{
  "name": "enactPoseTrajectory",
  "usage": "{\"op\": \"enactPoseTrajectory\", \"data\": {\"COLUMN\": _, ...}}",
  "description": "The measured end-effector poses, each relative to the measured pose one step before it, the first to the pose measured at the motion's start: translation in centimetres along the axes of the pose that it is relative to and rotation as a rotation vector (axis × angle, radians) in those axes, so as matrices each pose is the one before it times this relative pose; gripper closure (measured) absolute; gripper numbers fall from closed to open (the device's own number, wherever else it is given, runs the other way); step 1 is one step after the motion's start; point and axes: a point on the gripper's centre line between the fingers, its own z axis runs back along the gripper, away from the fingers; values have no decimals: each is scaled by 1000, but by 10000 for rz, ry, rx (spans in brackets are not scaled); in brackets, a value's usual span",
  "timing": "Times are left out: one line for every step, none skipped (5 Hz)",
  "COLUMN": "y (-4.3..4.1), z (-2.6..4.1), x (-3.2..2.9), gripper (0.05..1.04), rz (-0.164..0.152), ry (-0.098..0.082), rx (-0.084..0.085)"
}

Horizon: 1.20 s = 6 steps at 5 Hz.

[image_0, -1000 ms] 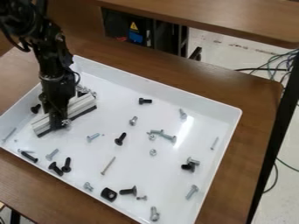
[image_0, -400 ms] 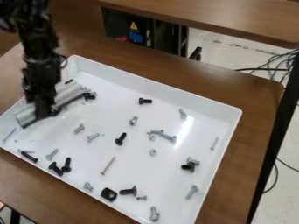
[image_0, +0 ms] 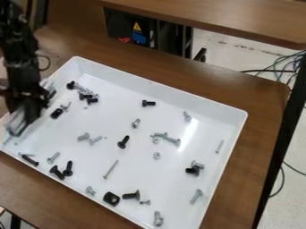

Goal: Sweep into pile

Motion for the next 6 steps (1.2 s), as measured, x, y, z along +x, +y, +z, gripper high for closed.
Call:
{"op": "enactPoseTrajectory", "data": {"y": -67, "z": -687, "x": 413, "gripper": 720, "rz": 2365, "ry": -16, "rx": -519}}
{"op": "enactPoseTrajectory", "data": {"y": -64, "z": -1623, "x": 1026, "gripper": 720, "rz": 64, "ry": 811, "rx": 29}}
{"op": "enactPoseTrajectory", "data": {"y": -528, "z": -92, "x": 2096, "gripper": 720, "rz": -497, "ry": 102, "rx": 366}}
{"op": "enactPoseTrajectory", "data": {"y": -272, "z": 510, "x": 1846, "gripper": 720, "rz": -575, "ry": -225, "rx": 361}}
{"op": "enactPoseTrajectory", "data": {"y": -659, "z": 1060, "x": 2710, "gripper": 720, "rz": -1603, "ry": -264, "rx": 651}}
{"op": "enactPoseTrajectory", "data": {"y": -1702, "z": 641, "x": 1714, "gripper": 721, "rz": -2255, "ry": -263, "rx": 673}}
